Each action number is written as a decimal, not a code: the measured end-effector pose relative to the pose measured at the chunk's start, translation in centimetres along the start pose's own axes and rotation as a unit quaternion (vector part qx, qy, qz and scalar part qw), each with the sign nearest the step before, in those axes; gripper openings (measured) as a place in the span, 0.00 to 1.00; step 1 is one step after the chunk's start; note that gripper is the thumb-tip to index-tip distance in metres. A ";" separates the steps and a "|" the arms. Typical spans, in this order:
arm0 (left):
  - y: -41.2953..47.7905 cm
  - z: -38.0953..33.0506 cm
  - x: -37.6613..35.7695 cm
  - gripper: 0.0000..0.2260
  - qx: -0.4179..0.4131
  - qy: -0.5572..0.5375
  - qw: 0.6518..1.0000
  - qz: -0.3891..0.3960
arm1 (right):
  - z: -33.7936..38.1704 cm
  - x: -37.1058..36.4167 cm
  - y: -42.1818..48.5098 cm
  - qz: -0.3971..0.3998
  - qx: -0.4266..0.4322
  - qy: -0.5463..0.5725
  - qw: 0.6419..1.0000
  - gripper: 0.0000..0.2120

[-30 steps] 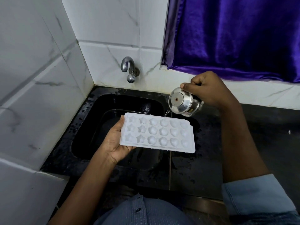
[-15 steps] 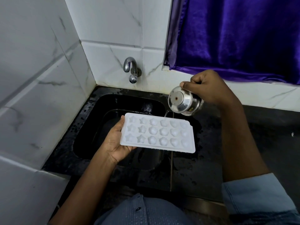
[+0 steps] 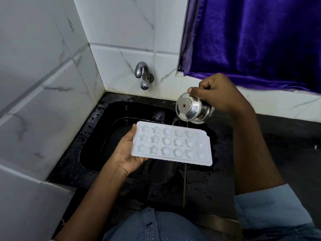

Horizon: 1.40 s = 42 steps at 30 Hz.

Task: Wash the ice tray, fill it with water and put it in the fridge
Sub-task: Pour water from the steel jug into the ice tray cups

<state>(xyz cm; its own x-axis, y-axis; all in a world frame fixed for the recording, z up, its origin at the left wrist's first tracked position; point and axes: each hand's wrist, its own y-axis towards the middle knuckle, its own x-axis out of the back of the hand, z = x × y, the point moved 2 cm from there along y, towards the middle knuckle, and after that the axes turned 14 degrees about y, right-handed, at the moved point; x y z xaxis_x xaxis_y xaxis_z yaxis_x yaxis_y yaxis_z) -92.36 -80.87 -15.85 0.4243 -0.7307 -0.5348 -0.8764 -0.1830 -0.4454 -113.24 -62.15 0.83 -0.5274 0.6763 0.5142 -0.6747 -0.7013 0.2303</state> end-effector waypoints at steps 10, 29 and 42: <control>0.0 -0.1 -0.3 0.28 0.005 -0.001 1.000 -0.004 | 0.6 -0.8 0.6 0.004 0.000 0.000 1.000 0.27; 0.1 -0.4 -0.7 0.28 0.000 -0.003 1.000 -0.007 | 0.5 -1.6 1.2 0.019 0.004 -0.027 0.999 0.26; -0.1 -0.5 -1.4 0.29 0.010 0.010 1.000 -0.001 | 0.6 -3.1 2.2 0.046 0.014 -0.026 0.998 0.27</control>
<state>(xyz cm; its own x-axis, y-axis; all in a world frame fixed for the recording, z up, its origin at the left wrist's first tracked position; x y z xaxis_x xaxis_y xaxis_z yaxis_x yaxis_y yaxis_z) -92.96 -80.17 -14.76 0.4218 -0.7435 -0.5189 -0.8705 -0.1722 -0.4610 -112.82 -65.89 0.23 -0.5586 0.5963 0.5765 -0.6095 -0.7665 0.2023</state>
